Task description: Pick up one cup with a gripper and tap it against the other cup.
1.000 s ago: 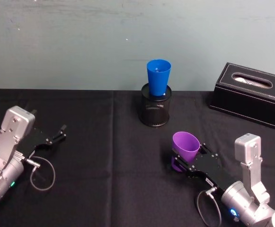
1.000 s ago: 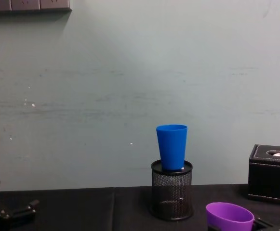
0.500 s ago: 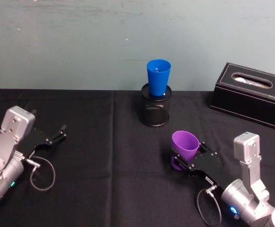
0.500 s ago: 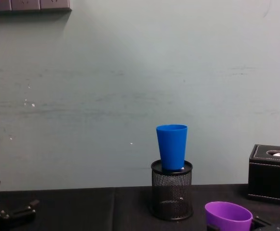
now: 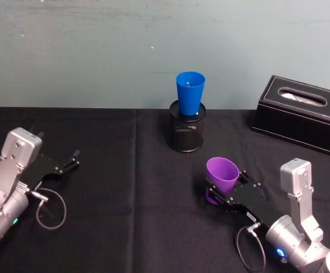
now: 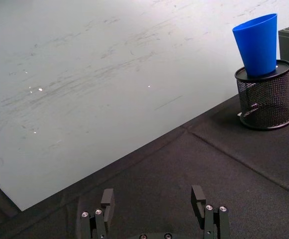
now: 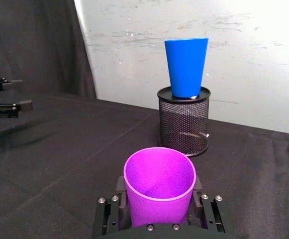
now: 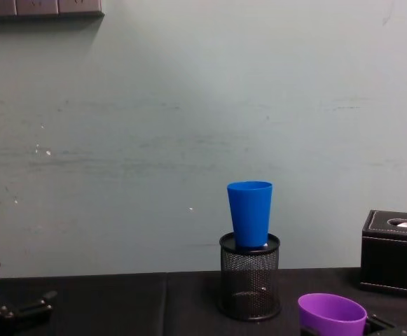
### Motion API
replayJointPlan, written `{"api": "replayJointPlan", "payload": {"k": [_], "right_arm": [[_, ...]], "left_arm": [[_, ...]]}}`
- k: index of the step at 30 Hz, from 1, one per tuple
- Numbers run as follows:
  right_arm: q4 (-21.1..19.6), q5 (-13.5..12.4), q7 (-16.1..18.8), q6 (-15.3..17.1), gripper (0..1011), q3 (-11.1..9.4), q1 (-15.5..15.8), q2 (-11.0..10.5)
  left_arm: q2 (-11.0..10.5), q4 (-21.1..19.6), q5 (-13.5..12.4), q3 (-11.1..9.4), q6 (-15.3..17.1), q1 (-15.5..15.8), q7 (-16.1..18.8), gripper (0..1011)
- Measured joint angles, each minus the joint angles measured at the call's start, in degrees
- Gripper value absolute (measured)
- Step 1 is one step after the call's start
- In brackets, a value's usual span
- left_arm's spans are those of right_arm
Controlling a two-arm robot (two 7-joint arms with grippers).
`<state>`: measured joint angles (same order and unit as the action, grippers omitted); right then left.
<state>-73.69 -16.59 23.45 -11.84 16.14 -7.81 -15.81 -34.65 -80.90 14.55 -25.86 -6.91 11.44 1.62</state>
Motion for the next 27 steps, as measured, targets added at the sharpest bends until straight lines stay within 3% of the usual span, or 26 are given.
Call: {"api": "replayJointPlan", "payload": {"k": [12, 27], "right_arm": [[-0.06, 0.00, -0.03, 0.06, 1002, 0.00, 0.06, 0.00], [-0.16, 0.11, -0.08, 0.10, 1003, 0.03, 0.07, -0.04]], "left_arm": [[0.00, 0.00, 0.00, 0.00, 0.00, -0.01, 0.00, 1011], [0.00, 0.00, 0.00, 0.00, 0.00, 0.00, 0.00, 1011]]}}
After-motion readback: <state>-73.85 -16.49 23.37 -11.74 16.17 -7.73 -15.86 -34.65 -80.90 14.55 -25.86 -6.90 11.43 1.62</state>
